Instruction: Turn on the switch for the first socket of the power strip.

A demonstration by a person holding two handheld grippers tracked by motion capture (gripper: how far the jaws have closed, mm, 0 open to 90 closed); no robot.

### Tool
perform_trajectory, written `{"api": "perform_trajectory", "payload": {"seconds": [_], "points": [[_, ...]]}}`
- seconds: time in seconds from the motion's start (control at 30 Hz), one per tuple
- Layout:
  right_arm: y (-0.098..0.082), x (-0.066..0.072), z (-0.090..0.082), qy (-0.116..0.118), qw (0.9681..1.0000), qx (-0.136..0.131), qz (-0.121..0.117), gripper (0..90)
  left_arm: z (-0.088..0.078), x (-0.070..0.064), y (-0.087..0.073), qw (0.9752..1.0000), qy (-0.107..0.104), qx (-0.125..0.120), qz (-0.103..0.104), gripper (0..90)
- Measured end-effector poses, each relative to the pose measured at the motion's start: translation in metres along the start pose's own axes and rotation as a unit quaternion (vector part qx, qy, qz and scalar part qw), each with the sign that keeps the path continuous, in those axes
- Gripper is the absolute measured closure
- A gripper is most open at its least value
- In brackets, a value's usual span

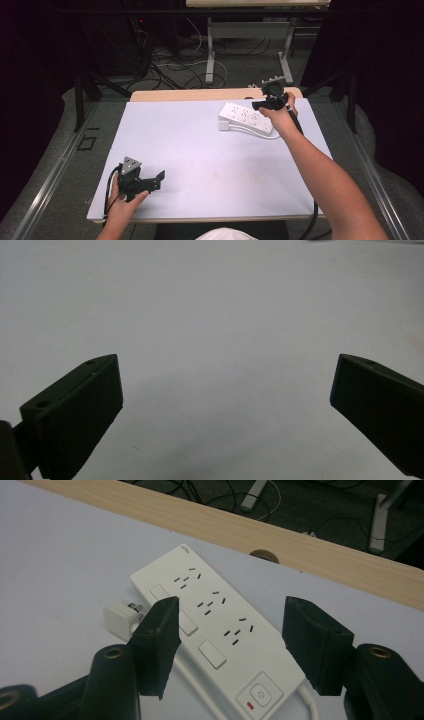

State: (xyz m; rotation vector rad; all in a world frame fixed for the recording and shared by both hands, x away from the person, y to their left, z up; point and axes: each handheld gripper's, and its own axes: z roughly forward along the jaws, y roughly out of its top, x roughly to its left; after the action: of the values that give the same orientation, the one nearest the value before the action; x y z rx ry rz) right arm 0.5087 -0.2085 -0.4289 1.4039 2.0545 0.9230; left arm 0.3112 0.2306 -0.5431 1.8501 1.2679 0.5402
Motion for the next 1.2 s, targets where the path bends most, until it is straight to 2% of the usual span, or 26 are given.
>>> {"api": "perform_trajectory", "payload": {"seconds": [0.1, 0.37, 0.53, 0.7, 0.83, 1.03, 1.13, 1.2], "points": [[0.001, -0.002, 0.008, -0.004, 0.9999, 0.007, 0.015, 40.3, 0.0, 0.0, 0.0, 1.0, 0.0, 0.001, 0.0, 0.3], [0.0, -0.006, 0.022, -0.024, 0.9993, 0.014, 0.024, 41.8, 0.001, 0.0, 0.0, 1.0, -0.001, 0.002, 0.001, 0.3], [-0.003, -0.01, 0.032, -0.026, 0.9988, 0.033, 0.024, 47.2, 0.001, 0.0, 0.0, 1.0, -0.006, 0.003, -0.005, 0.3], [-0.007, -0.014, 0.038, -0.035, 0.9981, 0.039, 0.033, 50.5, 0.002, 0.0, 0.0, 1.0, -0.005, -0.001, -0.006, 0.3], [-0.011, -0.017, 0.041, -0.035, 0.9974, 0.038, 0.05, 56.5, 0.002, 0.001, 0.0, 1.0, -0.006, 0.006, -0.003, 0.3], [-0.017, -0.014, 0.05, -0.04, 0.9969, 0.059, 0.034, 65.8, 0.002, 0.0, -0.001, 1.0, -0.006, 0.006, -0.003, 0.3], [-0.019, -0.009, 0.054, -0.034, 0.9978, 0.053, 0.021, 72.7, 0.002, 0.001, -0.001, 1.0, -0.005, 0.006, -0.006, 0.3], [-0.02, -0.007, 0.057, -0.033, 0.9974, 0.062, 0.014, 76.7, 0.002, 0.002, -0.001, 1.0, -0.004, 0.006, -0.004, 0.3]]}}
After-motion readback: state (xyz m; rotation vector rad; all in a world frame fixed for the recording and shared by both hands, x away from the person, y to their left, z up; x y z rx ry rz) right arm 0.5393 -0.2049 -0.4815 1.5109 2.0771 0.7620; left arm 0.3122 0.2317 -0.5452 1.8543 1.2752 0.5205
